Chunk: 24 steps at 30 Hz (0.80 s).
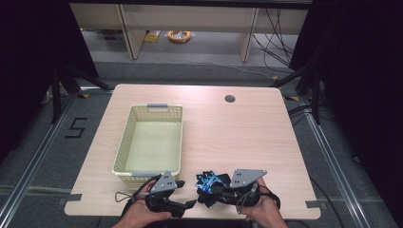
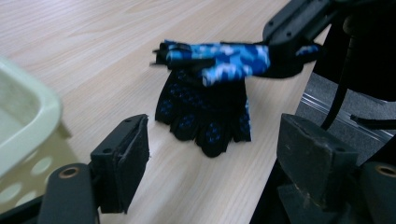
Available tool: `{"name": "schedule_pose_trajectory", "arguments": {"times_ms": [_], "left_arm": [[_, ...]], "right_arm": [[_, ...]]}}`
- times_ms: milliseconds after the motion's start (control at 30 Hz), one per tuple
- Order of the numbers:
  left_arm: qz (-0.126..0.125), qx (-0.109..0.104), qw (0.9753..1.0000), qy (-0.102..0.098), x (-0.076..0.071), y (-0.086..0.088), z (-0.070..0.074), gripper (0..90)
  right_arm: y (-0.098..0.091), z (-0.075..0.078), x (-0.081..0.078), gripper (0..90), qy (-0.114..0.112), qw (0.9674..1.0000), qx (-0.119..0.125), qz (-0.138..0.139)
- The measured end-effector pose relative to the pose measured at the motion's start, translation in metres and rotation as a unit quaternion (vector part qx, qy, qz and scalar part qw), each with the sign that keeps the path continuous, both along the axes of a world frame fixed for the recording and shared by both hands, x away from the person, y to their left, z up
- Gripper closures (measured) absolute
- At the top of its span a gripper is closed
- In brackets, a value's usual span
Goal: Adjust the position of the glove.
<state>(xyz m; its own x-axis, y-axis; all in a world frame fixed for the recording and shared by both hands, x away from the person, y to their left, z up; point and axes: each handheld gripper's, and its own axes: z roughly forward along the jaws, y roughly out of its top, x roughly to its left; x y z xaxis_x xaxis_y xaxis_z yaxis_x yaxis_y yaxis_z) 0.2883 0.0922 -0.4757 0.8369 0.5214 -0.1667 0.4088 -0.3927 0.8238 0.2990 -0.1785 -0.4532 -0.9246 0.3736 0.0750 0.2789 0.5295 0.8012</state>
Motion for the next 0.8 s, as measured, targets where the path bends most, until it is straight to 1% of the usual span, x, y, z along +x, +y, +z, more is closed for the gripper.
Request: {"name": "schedule_pose_trajectory", "arguments": {"times_ms": [33, 67, 100, 133, 167, 200, 233, 267, 300, 333, 367, 400, 433, 467, 500, 533, 567, 600, 633, 667, 700, 733, 767, 800], "left_arm": [[-0.007, -0.007, 0.9999, -0.002, 0.001, -0.003, 0.000, 26.1], [-0.010, -0.006, 0.9999, 0.001, 0.001, -0.004, 0.000, 27.0], [-0.011, -0.005, 0.9999, 0.002, 0.001, -0.006, -0.001, 27.0], [-0.017, 0.000, 0.9999, 0.002, 0.002, -0.006, 0.000, 27.7], [-0.022, 0.002, 0.9997, -0.005, 0.002, -0.007, -0.001, 29.6], [-0.019, -0.008, 0.9998, 0.001, 0.001, -0.009, -0.002, 31.1], [-0.023, -0.001, 0.9997, -0.005, 0.001, -0.009, -0.001, 33.5], [-0.033, 0.007, 0.9994, -0.011, 0.002, -0.008, -0.001, 33.5], [-0.031, -0.004, 0.9995, -0.005, 0.001, -0.010, -0.003, 37.9], [-0.038, -0.001, 0.9992, -0.011, 0.001, -0.009, -0.003, 39.8], [-0.037, 0.003, 0.9993, -0.003, 0.001, -0.009, -0.003, 45.1], [-0.043, -0.001, 0.9990, -0.008, 0.000, -0.009, -0.003, 45.1], [-0.037, -0.002, 0.9993, -0.006, -0.002, -0.010, -0.003, 49.3], [-0.039, 0.001, 0.9992, -0.007, -0.002, -0.010, -0.003, 49.3], [-0.055, 0.008, 0.9983, -0.018, -0.001, -0.009, -0.002, 52.5], [-0.050, 0.004, 0.9987, -0.015, -0.002, -0.010, -0.003, 56.0], [-0.047, 0.003, 0.9988, -0.017, -0.003, -0.010, -0.003, 59.4], [-0.049, 0.005, 0.9985, -0.024, -0.002, -0.011, -0.002, 65.0], [-0.049, 0.003, 0.9985, -0.026, -0.002, -0.012, -0.002, 67.6], [-0.042, 0.004, 0.9990, -0.016, -0.003, -0.014, -0.001, 70.5], [-0.039, 0.006, 0.9990, -0.021, -0.002, -0.016, 0.000, 73.5], [-0.040, 0.004, 0.9990, -0.020, -0.002, -0.018, 0.000, 75.7], [-0.041, 0.009, 0.9989, -0.023, 0.000, -0.020, 0.001, 78.0], [-0.037, 0.006, 0.9991, -0.021, 0.000, -0.022, 0.002, 80.6]], "right_arm": [[0.001, -0.001, 0.000, 88.7, 0.000, 1.0000, -0.004, 0.008], [0.001, -0.002, -0.001, 88.7, 0.002, 1.0000, -0.004, 0.006], [0.002, -0.002, -0.002, 88.7, 0.012, 0.9999, -0.005, 0.006], [0.003, -0.004, -0.001, 88.7, 0.007, 0.9998, -0.007, 0.018], [0.005, -0.005, -0.002, 88.7, 0.007, 0.9998, -0.003, 0.018], [0.005, -0.005, -0.002, 88.7, 0.011, 0.9996, -0.009, 0.024], [0.007, -0.006, -0.002, 88.7, 0.010, 0.9994, -0.011, 0.032], [0.007, -0.006, -0.002, 88.7, 0.010, 0.9994, -0.011, 0.032], [0.008, -0.006, -0.003, 88.7, 0.007, 0.9994, -0.010, 0.033], [0.009, -0.007, -0.003, 88.7, 0.007, 0.9992, -0.011, 0.038], [0.011, -0.007, -0.004, 88.7, 0.009, 0.9990, -0.013, 0.041], [0.011, -0.007, -0.004, 88.7, 0.009, 0.9990, -0.013, 0.041], [0.012, -0.006, -0.005, 88.7, 0.010, 0.9987, -0.023, 0.044], [0.012, -0.006, -0.005, 88.7, 0.010, 0.9987, -0.023, 0.044], [0.012, -0.006, -0.004, 88.7, 0.009, 0.9987, -0.024, 0.044], [0.011, -0.006, -0.004, 88.7, 0.008, 0.9987, -0.025, 0.044], [0.011, -0.005, -0.004, 88.7, 0.008, 0.9986, -0.026, 0.044], [0.011, -0.003, -0.003, 88.7, 0.009, 0.9986, -0.027, 0.045], [0.011, -0.003, -0.003, 88.7, 0.004, 0.9986, -0.028, 0.045], [0.011, -0.001, -0.003, 88.7, 0.004, 0.9985, -0.033, 0.044], [0.011, 0.001, -0.001, 88.7, -0.003, 0.9982, -0.042, 0.042], [0.010, 0.003, 0.000, 88.7, -0.010, 0.9978, -0.049, 0.043], [0.010, 0.005, 0.001, 88.7, -0.014, 0.9977, -0.051, 0.043], [0.008, 0.009, 0.005, 88.7, -0.022, 0.9970, -0.058, 0.047]]}}
